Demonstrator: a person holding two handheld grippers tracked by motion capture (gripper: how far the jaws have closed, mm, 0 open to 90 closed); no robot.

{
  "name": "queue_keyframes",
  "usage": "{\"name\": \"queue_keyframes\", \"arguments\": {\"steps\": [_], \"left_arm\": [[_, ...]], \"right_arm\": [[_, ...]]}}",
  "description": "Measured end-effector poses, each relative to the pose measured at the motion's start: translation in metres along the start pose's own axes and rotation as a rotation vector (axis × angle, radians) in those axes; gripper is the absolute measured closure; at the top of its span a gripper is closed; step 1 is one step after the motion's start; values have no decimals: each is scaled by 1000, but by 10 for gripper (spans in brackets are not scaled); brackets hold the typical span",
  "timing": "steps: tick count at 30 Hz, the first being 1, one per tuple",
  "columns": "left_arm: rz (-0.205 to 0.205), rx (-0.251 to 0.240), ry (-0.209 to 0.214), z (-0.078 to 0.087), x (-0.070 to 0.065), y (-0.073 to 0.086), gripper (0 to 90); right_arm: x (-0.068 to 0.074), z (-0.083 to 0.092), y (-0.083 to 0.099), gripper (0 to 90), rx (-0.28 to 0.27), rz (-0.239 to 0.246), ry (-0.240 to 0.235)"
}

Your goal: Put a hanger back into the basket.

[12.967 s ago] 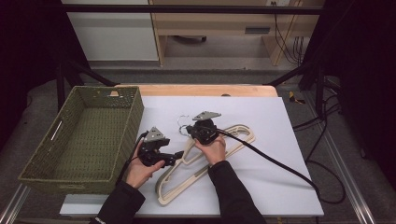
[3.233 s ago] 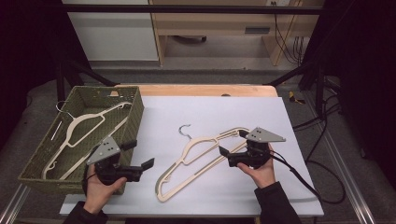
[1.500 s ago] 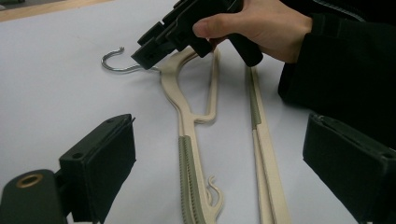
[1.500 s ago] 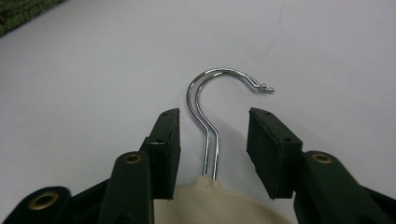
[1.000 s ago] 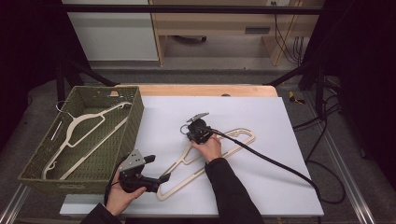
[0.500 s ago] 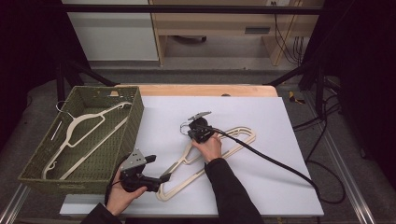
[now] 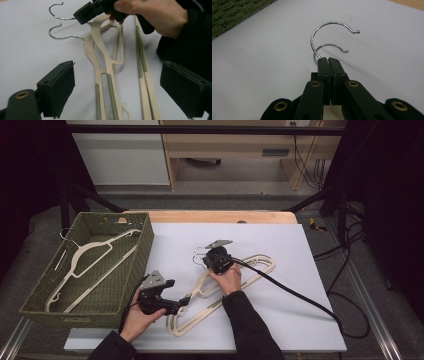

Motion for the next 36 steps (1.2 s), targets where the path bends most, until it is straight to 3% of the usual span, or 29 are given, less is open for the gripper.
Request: {"name": "queue_keyframes", "arguments": {"steps": [9,18,26,33,36], "left_arm": [[39,26,25,-33,7,-11,170],[62,62,49,-63,15,-15,328],[80,92,79,-72,17,-13,491],[122,110,125,-78,11,-11,661],[123,110,144,-77,5,-12,732]], "right_arm": [[-3,18,-3,895,-58,21,-11],[-4,30,-5,895,-93,22,-20],[-3,39,-5,895,-116,25,-31],[-2,48,-6,894,-137,35,-37],[-3,52,-6,894,-149,34,-39]]}}
Point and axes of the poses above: each handheld gripper's, and its own axes: z roughly backward along the jaws, y roughly out of its underside, x roughly to its left, the point moved 10 cm from there along -z, roughly forward along the jaws, and after that the axes turned 11 degrees about y, right-handed, at the moved point
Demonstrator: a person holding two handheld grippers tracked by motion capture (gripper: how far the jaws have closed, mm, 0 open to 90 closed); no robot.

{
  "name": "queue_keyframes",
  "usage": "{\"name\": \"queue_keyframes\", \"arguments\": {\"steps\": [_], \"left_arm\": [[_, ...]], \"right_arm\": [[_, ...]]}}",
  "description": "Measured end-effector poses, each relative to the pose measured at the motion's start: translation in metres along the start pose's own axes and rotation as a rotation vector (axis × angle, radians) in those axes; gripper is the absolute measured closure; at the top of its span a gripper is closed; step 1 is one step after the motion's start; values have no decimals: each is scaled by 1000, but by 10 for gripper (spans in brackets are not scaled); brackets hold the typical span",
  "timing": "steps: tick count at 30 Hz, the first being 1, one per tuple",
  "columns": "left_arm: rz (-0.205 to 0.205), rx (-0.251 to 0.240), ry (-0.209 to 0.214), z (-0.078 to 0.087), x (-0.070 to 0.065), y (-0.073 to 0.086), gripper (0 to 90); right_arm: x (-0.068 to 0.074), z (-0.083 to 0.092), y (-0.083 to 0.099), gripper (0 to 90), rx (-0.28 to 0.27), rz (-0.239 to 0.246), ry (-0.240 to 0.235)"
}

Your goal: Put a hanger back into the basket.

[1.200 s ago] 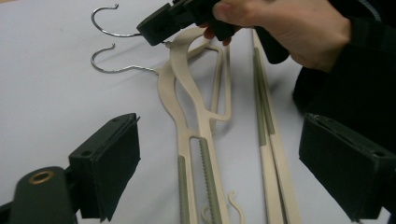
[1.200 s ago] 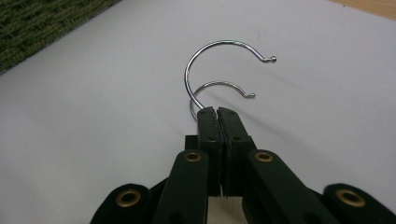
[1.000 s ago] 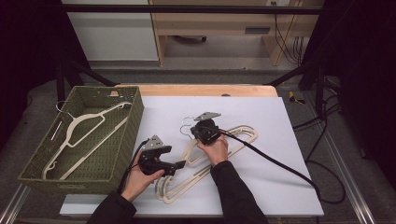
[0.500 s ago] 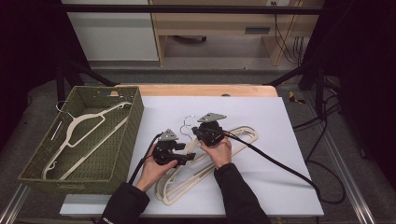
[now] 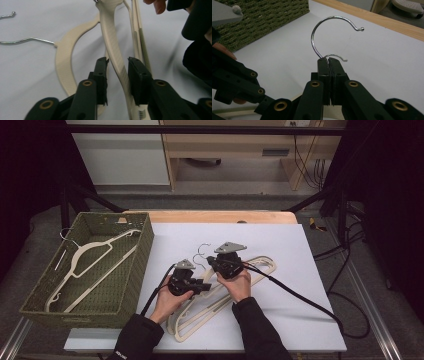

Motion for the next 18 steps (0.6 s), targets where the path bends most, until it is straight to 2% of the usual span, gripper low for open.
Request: {"name": "queue_keyframes", "arguments": {"steps": [7,8,9,12,14,16,18], "left_arm": [[0,-16,-6,3,-12,-2,774],[5,-21,-6,4,-15,-3,785],[12,-24,-10,4,-16,-4,785],[20,-43,-10,6,-25,-6,806],[21,-48,-10,6,-27,-7,811],[27,-55,0,7,-31,-8,828],[21,-60,9,8,-36,-8,832]], "right_arm": [[1,17,-3,882,-33,13,0],[0,25,-4,869,-47,2,-11],[0,25,-4,869,-47,2,-11],[-3,47,-5,801,-82,-5,-27],[-5,53,-5,781,-94,-2,-30],[-10,73,-2,701,-121,-14,-49],[-12,80,-1,673,-134,-23,-53]]}}
Point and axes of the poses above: each handheld gripper's, and its own axes: z roughly backward along the jaws, y roughly out of its underside, x roughly to its left, the point moved 10 cm from there along -z, roughly forward along the jaws, and after that the axes turned 11 degrees about y, right-handed, at the moved point
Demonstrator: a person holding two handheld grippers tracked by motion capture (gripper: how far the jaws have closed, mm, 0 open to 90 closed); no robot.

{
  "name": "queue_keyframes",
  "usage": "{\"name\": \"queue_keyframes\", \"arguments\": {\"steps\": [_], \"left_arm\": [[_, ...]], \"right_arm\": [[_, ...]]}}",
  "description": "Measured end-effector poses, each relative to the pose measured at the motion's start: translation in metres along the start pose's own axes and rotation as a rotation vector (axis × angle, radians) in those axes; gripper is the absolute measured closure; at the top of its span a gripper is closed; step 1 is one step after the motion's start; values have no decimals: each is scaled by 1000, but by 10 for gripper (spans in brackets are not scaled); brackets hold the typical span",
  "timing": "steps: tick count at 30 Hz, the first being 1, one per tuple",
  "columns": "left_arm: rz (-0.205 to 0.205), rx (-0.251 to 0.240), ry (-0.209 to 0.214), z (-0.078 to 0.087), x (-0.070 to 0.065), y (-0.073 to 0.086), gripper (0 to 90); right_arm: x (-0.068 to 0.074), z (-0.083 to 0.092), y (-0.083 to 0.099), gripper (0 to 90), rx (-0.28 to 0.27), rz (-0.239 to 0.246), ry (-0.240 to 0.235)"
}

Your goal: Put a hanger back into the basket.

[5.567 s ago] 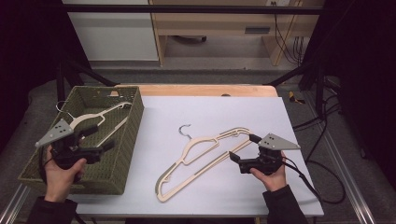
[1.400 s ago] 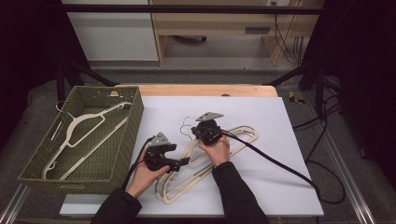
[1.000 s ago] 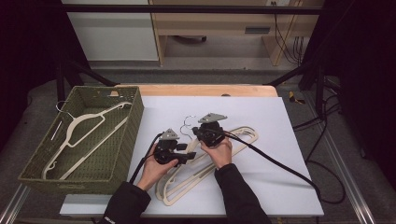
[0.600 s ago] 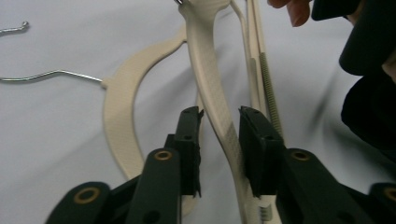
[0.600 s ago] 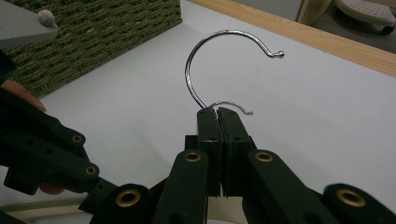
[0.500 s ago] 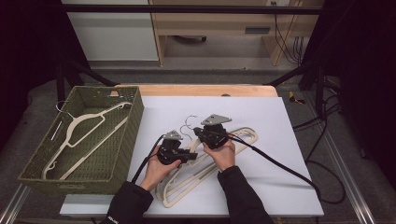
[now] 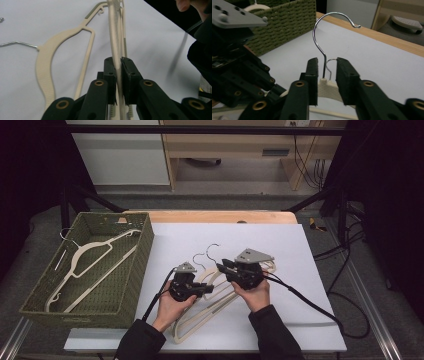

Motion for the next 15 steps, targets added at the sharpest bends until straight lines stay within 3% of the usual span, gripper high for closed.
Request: {"name": "queue_keyframes", "arguments": {"steps": [3,10,15], "left_arm": [[-8,-7,10,0,-7,-1,844],[-45,-5,23,3,-26,0,860],[-64,-10,19,9,-33,-2,861]], "right_arm": [[-8,18,4,595,-26,-23,-6],[-33,43,24,361,-23,-42,42],[-39,52,30,299,-27,-38,55]]}}
Point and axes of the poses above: each handheld gripper's, and its own axes: z roughly backward along the jaws, y roughly out of its underside, x roughly to its left, the point moved 10 cm from there along -z, roughly forward along the jaws, and after that the axes turned 11 degrees about y, right-handed, at the moved point
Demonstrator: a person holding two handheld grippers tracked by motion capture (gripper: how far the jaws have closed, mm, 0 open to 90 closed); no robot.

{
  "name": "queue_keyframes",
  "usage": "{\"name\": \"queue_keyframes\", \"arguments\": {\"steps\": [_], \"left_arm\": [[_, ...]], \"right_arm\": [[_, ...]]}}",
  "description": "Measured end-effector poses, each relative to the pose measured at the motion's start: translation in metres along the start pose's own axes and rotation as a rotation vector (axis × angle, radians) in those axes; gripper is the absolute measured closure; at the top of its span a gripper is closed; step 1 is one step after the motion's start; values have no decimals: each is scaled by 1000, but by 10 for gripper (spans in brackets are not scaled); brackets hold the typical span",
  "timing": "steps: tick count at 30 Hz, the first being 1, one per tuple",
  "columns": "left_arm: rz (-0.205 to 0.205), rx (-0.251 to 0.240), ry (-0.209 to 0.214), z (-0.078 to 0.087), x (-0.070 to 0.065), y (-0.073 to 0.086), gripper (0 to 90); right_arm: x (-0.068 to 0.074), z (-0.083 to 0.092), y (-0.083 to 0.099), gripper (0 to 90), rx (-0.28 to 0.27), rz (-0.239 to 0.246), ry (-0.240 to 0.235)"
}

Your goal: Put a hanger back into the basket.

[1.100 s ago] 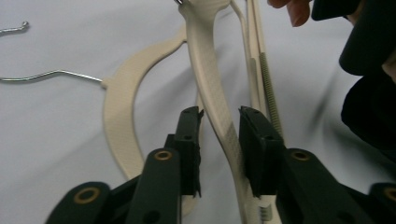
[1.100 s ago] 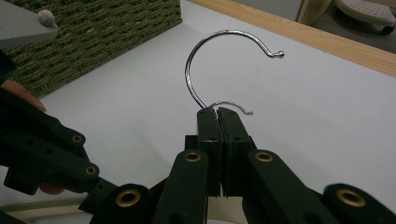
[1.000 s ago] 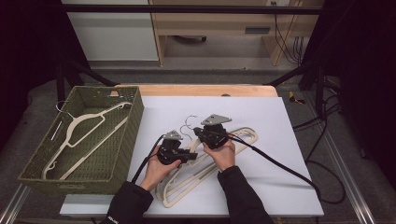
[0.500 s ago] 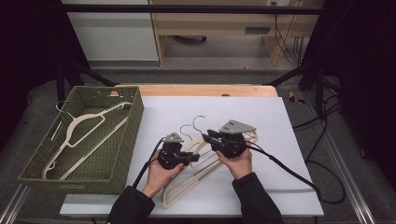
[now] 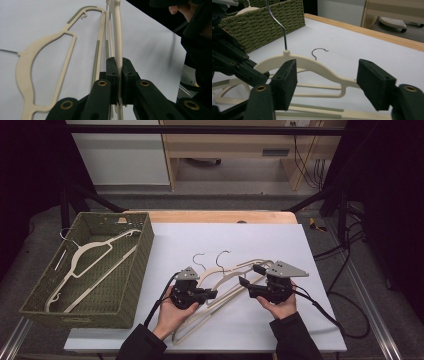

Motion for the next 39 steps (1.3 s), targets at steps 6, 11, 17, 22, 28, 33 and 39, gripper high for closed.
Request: {"name": "queue_keyframes", "arguments": {"steps": [6,11,17,22,28,33,39], "left_arm": [[-50,-34,-6,23,-8,-11,861],[-93,-47,-39,47,-12,-17,861],[-94,-69,-65,74,-8,-22,861],[-113,-95,-72,92,-13,-33,861],[-152,-104,-88,116,-19,-48,862],[-171,-113,-96,142,-20,-61,862],[-191,-110,-126,176,-11,-75,862]], "right_arm": [[-5,14,-2,153,-34,-10,5],[-8,22,-3,88,-47,-14,-1],[-11,27,-2,52,-47,-13,-3],[-15,29,0,47,-41,-11,12],[-19,27,4,43,-30,-14,19],[-22,28,6,40,-26,-18,20],[-24,26,8,38,-21,-13,29]]}}
Point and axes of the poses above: each handheld gripper's, and its own axes: z roughly backward along the jaws, y roughly out of its underside, x roughly to its left, the point moved 10 cm from there along -z, roughly forward along the jaws, and after that the axes turned 11 degrees about y, right-handed, at the moved point
